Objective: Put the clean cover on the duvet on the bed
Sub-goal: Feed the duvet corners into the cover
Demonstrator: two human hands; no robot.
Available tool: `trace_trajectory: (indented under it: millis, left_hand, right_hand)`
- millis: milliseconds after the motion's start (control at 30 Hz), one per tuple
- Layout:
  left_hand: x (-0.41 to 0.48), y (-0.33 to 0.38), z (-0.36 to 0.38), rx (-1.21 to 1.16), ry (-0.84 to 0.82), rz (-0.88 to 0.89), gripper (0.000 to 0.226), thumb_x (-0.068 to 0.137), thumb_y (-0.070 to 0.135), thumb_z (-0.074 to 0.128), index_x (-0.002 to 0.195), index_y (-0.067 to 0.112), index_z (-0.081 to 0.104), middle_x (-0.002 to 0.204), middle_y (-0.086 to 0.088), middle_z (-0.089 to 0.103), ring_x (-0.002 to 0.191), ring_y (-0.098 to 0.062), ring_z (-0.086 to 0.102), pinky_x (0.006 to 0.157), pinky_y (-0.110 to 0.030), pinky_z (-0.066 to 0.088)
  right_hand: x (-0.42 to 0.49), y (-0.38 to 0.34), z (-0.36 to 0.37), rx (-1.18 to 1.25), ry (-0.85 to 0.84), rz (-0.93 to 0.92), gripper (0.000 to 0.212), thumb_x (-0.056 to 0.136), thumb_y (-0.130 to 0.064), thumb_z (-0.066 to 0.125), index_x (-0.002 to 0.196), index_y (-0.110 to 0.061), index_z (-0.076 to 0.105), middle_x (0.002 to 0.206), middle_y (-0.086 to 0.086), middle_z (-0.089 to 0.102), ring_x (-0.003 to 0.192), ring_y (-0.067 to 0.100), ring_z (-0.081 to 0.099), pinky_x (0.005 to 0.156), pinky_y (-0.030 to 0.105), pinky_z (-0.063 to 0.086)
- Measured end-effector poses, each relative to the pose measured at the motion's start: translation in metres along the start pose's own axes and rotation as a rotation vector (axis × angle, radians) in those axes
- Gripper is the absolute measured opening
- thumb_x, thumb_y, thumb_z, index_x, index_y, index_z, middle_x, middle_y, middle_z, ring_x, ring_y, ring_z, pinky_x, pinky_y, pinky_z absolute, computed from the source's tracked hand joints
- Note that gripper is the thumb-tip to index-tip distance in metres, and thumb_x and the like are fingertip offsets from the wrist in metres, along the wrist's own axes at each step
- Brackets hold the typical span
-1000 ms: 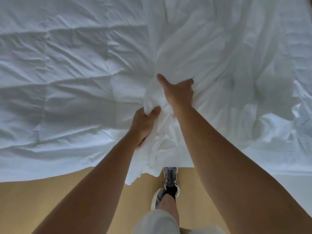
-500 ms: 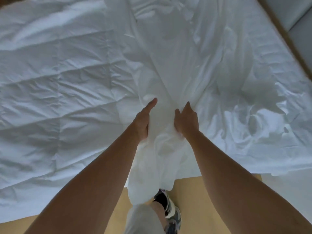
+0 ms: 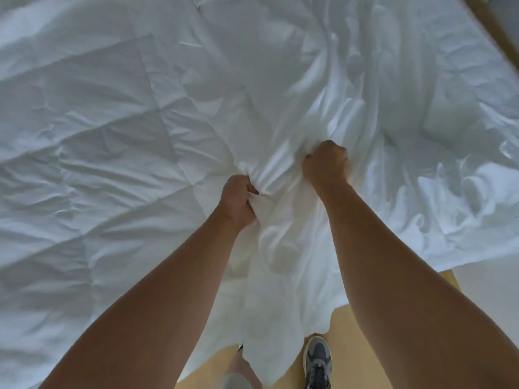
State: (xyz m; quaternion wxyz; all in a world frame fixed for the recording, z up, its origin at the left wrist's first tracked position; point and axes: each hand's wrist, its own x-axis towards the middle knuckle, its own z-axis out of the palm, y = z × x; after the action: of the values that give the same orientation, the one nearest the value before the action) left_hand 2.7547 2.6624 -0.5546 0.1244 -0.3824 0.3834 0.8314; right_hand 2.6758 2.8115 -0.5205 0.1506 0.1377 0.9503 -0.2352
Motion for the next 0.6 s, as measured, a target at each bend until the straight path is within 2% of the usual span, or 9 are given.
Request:
trace_trajectory:
  millis: [33, 100, 167, 233, 333, 400, 500, 567, 600]
  left_hand:
    - [0.003, 0.007, -0.005, -0.019, -0.046, 0.001, 0.038, 0.069, 0.0, 0.041, 0.093, -0.002, 0.071, 0.093, -0.018, 0.069, 0.09, -0.039, 0.072, 0.081, -0.049, 0.061]
    - [0.009, 0.023, -0.012, -0.047, -0.188, -0.015, 0.035, 0.083, 0.025, 0.054, 0.102, 0.006, 0.075, 0.095, -0.014, 0.071, 0.088, -0.031, 0.07, 0.082, -0.039, 0.058]
    - [0.015, 0.039, -0.016, -0.004, -0.356, -0.025, 0.054, 0.087, 0.059, 0.062, 0.106, 0.011, 0.076, 0.098, -0.011, 0.07, 0.092, -0.026, 0.067, 0.086, -0.036, 0.053]
    - [0.021, 0.058, -0.022, 0.078, -0.376, -0.045, 0.068, 0.074, 0.079, 0.068, 0.099, 0.016, 0.078, 0.092, -0.009, 0.066, 0.089, -0.023, 0.062, 0.083, -0.033, 0.048]
    - [0.027, 0.087, -0.027, 0.293, -0.329, -0.004, 0.061, 0.083, 0.069, 0.069, 0.12, 0.02, 0.076, 0.116, -0.008, 0.074, 0.105, -0.025, 0.071, 0.085, -0.036, 0.056]
    - [0.027, 0.101, -0.031, 0.409, -0.241, 0.055, 0.041, 0.089, 0.052, 0.073, 0.116, 0.021, 0.078, 0.118, -0.007, 0.074, 0.105, -0.023, 0.073, 0.082, -0.033, 0.059]
    - [0.024, 0.105, -0.054, 0.414, 0.037, 0.141, 0.044, 0.089, 0.045, 0.075, 0.121, 0.015, 0.074, 0.115, -0.007, 0.075, 0.102, -0.022, 0.074, 0.083, -0.03, 0.06]
    - [0.021, 0.094, -0.079, 0.472, 0.245, 0.207, 0.052, 0.087, 0.045, 0.077, 0.126, 0.011, 0.069, 0.113, -0.005, 0.075, 0.101, -0.022, 0.072, 0.089, -0.033, 0.058]
    - [0.018, 0.087, -0.092, 0.537, 0.31, 0.25, 0.051, 0.089, 0.043, 0.076, 0.125, 0.008, 0.068, 0.111, -0.003, 0.074, 0.1, -0.022, 0.071, 0.088, -0.033, 0.056]
  right_hand:
    - [0.0, -0.005, -0.002, 0.021, -0.026, -0.042, 0.01, 0.094, -0.014, 0.057, 0.097, -0.006, 0.061, 0.095, 0.012, 0.066, 0.092, 0.03, 0.066, 0.072, 0.029, 0.049]
    - [-0.012, -0.024, 0.0, 0.092, -0.125, -0.187, 0.017, 0.089, -0.008, 0.051, 0.072, -0.008, 0.053, 0.069, 0.005, 0.055, 0.066, 0.023, 0.055, 0.058, 0.023, 0.041]
    - [-0.036, -0.047, 0.004, 0.203, -0.396, -0.32, 0.014, 0.083, -0.002, 0.049, 0.07, -0.005, 0.054, 0.065, 0.005, 0.052, 0.06, 0.02, 0.048, 0.053, 0.024, 0.038]
    - [-0.064, -0.066, 0.013, 0.164, -0.716, -0.446, 0.012, 0.084, -0.002, 0.054, 0.078, -0.007, 0.062, 0.073, 0.004, 0.058, 0.068, 0.019, 0.053, 0.061, 0.027, 0.042]
    - [-0.103, -0.075, 0.036, 0.081, -1.055, -0.526, 0.01, 0.09, -0.011, 0.061, 0.087, -0.019, 0.066, 0.081, -0.007, 0.062, 0.081, 0.016, 0.059, 0.076, 0.027, 0.05]
    - [-0.122, -0.07, 0.05, 0.095, -1.175, -0.465, 0.01, 0.091, -0.016, 0.063, 0.098, -0.022, 0.067, 0.089, -0.008, 0.066, 0.087, 0.016, 0.063, 0.082, 0.03, 0.054]
    - [-0.124, -0.06, 0.061, -0.028, -1.156, -0.459, 0.015, 0.093, -0.025, 0.066, 0.106, -0.019, 0.07, 0.087, -0.009, 0.064, 0.089, 0.018, 0.063, 0.077, 0.031, 0.05]
    - [-0.114, -0.06, 0.063, -0.007, -0.96, -0.426, 0.022, 0.093, -0.039, 0.068, 0.098, -0.018, 0.07, 0.084, -0.008, 0.064, 0.09, 0.021, 0.064, 0.077, 0.032, 0.048]
    - [-0.108, -0.062, 0.063, 0.065, -0.777, -0.371, 0.028, 0.091, -0.046, 0.069, 0.094, -0.018, 0.068, 0.089, -0.004, 0.067, 0.094, 0.023, 0.065, 0.08, 0.033, 0.049]
